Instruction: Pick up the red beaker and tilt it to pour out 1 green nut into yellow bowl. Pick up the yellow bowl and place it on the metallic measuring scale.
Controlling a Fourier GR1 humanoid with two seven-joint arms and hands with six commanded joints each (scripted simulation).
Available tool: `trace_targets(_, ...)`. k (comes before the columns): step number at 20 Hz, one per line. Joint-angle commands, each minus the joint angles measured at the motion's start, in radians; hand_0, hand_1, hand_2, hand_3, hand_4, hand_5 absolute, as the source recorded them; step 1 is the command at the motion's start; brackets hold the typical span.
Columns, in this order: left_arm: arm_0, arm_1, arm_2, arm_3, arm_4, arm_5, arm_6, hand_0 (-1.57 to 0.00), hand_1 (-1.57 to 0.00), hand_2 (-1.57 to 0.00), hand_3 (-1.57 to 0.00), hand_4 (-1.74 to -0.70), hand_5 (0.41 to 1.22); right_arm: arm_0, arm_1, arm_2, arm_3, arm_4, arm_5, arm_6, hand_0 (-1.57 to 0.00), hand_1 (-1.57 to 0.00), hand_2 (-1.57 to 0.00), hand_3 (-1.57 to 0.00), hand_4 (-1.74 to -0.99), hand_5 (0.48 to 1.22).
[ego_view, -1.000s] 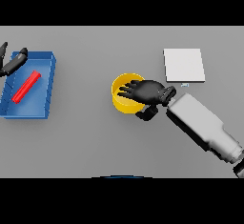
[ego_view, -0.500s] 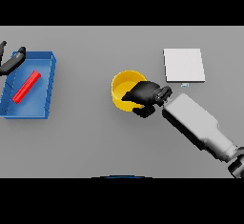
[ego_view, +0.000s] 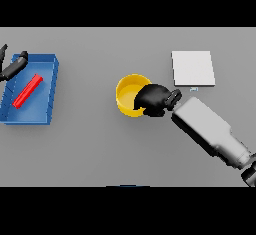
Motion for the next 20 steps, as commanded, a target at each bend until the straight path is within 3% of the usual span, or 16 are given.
trace_targets(1, -0.001, 0.011, 0.005, -0.003, 0.003, -0.008, -0.005, 0.0, 0.0, 0.0, 0.0, -0.72, 0.696, 0.0, -0.003, -0.004, -0.003, -0.001, -0.001, 0.004, -1.48, -1.48, -1.29, -1.23, -1.708, 1.197)
trace_targets(6, 0.002, 0.016, 0.007, -0.02, 0.013, -0.011, 0.008, 0.0, 0.0, 0.0, 0.0, -0.72, 0.696, 0.004, -0.023, -0.042, -0.042, -0.033, 0.022, 0.03, -1.54, -1.54, -1.33, -1.34, -1.73, 1.213)
trace_targets(11, -0.009, 0.005, 0.0, -0.011, 0.003, -0.012, 0.009, 0.0, 0.0, 0.0, 0.0, -0.72, 0.692, 0.008, -0.082, -0.111, -0.167, -0.075, 0.099, 0.064, -1.56, -1.56, -1.43, -1.23, -1.737, 1.218)
trace_targets(14, -0.017, 0.004, -0.002, 0.0, 0.002, -0.024, 0.017, 0.0, 0.0, 0.0, 0.0, -0.71, 0.686, 0.01, -0.099, -0.15, -0.196, -0.067, 0.084, 0.109, -1.57, -1.57, -1.46, -1.18, -1.739, 1.22)
trace_targets(20, 0.002, 0.03, 0.001, -0.052, 0.007, -0.003, 0.033, 0.0, 0.0, 0.0, 0.0, -0.72, 0.698, 0.038, -0.179, -0.208, -0.244, -0.063, 0.077, 0.097, -1.56, -1.57, -1.51, -1.15, -1.741, 1.22)
